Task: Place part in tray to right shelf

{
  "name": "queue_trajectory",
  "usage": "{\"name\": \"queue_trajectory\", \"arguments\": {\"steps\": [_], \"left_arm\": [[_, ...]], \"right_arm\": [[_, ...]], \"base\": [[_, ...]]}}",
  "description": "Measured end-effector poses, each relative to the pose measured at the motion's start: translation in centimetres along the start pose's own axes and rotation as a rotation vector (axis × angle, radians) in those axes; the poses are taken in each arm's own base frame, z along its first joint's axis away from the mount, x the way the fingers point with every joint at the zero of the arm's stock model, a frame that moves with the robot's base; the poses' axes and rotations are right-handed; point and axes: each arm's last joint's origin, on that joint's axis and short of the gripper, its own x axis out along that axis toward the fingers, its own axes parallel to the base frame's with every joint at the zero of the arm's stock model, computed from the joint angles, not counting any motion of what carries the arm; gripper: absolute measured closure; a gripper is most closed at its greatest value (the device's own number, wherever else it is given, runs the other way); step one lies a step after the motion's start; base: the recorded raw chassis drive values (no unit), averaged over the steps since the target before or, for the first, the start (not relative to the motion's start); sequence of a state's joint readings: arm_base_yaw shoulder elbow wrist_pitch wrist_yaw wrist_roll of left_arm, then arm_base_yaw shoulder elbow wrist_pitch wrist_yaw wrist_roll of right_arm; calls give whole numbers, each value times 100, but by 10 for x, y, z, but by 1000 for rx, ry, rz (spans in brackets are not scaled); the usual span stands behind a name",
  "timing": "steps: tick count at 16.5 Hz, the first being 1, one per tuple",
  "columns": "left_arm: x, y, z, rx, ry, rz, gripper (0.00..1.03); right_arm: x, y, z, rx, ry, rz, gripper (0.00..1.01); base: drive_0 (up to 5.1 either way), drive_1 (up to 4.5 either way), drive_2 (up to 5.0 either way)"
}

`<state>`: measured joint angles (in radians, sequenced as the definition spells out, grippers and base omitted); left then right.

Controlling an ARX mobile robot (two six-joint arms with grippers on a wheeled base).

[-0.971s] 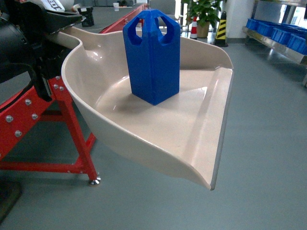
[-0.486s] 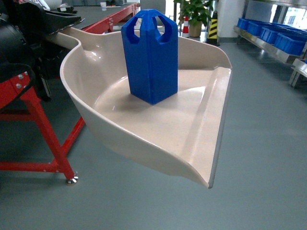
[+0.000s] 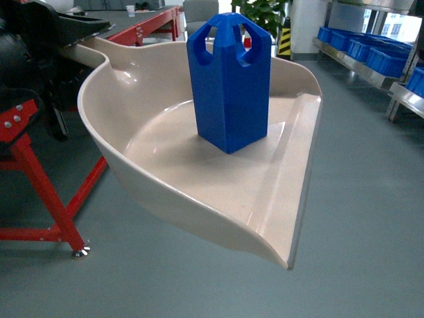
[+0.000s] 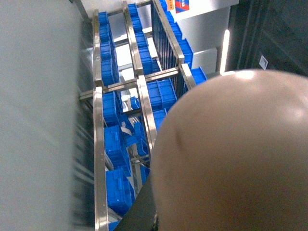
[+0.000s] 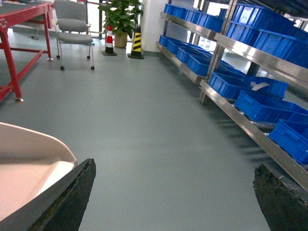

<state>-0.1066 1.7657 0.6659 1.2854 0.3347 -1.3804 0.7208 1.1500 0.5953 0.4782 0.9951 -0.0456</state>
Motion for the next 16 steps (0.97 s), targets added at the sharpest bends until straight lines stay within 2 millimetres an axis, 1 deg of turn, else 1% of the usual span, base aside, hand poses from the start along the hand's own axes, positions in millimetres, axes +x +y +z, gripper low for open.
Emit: {"name": "queue_trajectory", "arguments": {"steps": [16], "left_arm": [[0,1,1,-1,-5,8,89]], "right_arm": [[1,1,-1,-6,4,0,3]], "base": [[-3,400,-406]]}}
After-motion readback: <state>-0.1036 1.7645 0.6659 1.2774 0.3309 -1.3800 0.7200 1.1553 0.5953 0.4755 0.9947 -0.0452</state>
